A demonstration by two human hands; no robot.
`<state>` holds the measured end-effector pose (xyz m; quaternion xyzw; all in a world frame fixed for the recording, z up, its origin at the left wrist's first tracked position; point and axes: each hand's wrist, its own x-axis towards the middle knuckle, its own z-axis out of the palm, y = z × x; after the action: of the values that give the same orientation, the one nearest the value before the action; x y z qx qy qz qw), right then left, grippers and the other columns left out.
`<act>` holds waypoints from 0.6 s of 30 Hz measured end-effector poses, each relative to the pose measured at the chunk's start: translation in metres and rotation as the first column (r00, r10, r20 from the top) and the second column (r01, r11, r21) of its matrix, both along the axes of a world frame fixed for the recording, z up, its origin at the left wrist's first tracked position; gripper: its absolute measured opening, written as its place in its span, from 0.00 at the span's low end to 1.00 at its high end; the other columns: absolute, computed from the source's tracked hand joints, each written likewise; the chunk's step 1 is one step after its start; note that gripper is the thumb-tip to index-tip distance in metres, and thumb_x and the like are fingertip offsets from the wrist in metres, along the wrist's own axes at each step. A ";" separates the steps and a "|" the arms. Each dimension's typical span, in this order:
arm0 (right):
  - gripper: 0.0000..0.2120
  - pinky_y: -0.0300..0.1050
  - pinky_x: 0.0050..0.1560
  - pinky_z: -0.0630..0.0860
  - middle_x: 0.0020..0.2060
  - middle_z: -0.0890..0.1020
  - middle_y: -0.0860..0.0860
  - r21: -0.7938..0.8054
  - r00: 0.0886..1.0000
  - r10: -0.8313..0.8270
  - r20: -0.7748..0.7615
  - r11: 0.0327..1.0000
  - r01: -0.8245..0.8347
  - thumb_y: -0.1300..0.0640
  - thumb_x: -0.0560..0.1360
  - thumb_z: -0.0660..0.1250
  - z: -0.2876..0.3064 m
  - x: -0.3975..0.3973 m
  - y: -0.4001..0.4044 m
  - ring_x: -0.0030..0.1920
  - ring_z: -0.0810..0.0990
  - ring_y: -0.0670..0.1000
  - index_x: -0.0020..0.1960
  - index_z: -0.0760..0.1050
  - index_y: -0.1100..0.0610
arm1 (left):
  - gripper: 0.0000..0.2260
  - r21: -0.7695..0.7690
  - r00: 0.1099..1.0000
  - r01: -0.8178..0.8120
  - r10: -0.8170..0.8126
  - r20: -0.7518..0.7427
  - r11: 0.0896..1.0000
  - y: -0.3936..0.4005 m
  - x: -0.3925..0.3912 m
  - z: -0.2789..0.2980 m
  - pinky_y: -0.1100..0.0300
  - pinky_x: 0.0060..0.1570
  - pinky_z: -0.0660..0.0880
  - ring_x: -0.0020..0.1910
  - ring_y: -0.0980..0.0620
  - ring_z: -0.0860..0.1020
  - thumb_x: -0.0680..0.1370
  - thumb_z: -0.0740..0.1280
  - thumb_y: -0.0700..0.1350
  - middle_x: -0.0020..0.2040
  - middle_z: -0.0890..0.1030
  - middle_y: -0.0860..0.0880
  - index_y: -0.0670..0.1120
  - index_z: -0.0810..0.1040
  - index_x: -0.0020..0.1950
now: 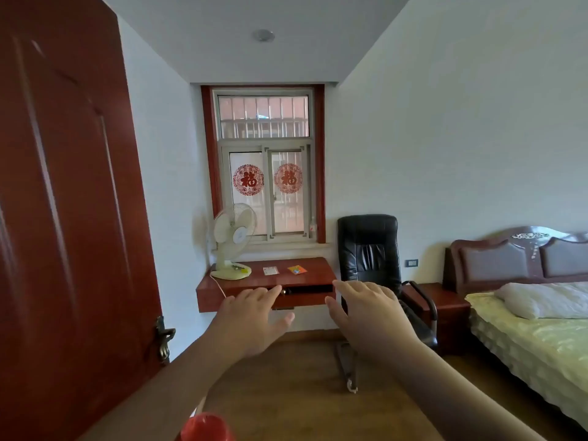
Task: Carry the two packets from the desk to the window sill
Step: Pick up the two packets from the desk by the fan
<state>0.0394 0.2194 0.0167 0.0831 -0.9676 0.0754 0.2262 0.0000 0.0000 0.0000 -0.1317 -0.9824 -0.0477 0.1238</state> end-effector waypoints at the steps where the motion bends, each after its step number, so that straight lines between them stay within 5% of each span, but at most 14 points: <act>1: 0.25 0.52 0.70 0.66 0.67 0.78 0.49 -0.013 1.000 0.013 0.002 1.000 -0.013 0.39 0.81 0.50 -0.002 -0.006 0.003 0.67 0.74 0.52 0.72 0.66 0.49 | 0.33 0.003 1.000 0.002 -0.002 0.011 1.000 0.003 -0.004 -0.001 0.46 0.76 0.58 0.80 0.49 0.59 0.79 0.48 0.69 0.81 0.62 0.52 0.56 0.53 0.81; 9: 0.28 0.53 0.74 0.60 0.73 0.72 0.48 -0.005 0.998 0.050 0.048 0.999 -0.050 0.37 0.80 0.50 -0.013 -0.069 -0.011 0.73 0.68 0.53 0.76 0.60 0.48 | 0.35 -0.010 0.997 -0.067 0.067 0.036 0.998 0.003 -0.053 -0.002 0.44 0.76 0.57 0.80 0.48 0.57 0.78 0.46 0.70 0.82 0.60 0.51 0.52 0.59 0.80; 18: 0.29 0.55 0.76 0.55 0.76 0.67 0.48 -0.003 0.994 0.077 0.077 0.997 -0.077 0.37 0.80 0.50 -0.020 -0.153 -0.058 0.76 0.63 0.52 0.78 0.58 0.48 | 0.42 -0.020 0.997 -0.052 0.051 -0.066 0.998 -0.042 -0.147 -0.018 0.41 0.77 0.52 0.81 0.48 0.57 0.71 0.39 0.74 0.81 0.62 0.51 0.55 0.54 0.81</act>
<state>-0.1134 0.1616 -0.0030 0.1176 -0.9716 0.0873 0.1856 -0.1465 -0.0421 -0.0184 -0.1090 -0.9814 -0.0294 0.1555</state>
